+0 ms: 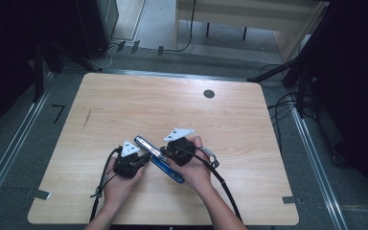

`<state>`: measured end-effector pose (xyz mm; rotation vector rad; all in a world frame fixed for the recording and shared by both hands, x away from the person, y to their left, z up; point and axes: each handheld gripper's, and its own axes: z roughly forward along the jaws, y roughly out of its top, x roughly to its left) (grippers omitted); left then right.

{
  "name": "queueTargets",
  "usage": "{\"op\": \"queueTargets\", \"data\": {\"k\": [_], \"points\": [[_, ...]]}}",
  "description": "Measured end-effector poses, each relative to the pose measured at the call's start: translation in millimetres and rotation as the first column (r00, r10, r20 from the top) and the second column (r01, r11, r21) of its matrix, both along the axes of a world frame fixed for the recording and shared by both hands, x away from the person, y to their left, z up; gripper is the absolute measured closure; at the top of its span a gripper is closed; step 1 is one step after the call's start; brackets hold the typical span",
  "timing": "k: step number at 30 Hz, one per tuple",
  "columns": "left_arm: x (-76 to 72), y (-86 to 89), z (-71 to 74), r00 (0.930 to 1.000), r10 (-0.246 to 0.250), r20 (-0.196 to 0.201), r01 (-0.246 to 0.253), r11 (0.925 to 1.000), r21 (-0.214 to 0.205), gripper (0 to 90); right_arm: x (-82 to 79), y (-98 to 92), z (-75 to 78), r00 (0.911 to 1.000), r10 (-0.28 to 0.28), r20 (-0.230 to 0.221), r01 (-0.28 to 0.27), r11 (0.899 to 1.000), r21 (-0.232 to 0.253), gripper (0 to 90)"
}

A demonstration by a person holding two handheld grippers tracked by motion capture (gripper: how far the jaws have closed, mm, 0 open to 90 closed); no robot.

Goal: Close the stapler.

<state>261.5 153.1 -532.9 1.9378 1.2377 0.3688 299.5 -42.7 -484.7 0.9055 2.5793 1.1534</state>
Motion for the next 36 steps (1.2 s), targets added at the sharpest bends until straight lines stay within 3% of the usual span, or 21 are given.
{"op": "queueTargets", "data": {"k": [11,16,36], "points": [[2.4,-0.8,-0.3,0.9998,0.013,-0.015,-0.013,0.9999,0.003,90.0,8.4,26.0,-2.6,0.9997,0.026,-0.006,-0.026,1.000,-0.007,90.0],[2.4,-0.5,0.1,0.9998,0.022,0.001,-0.022,0.9998,-0.001,90.0,11.1,33.4,-7.1,0.9996,0.025,-0.010,-0.025,1.000,-0.014,90.0],[-1.0,-6.5,1.1,0.9990,0.007,0.044,-0.007,1.0000,0.006,90.0,9.6,30.8,-1.1,0.9995,0.024,0.020,-0.024,1.000,-0.008,90.0]]}}
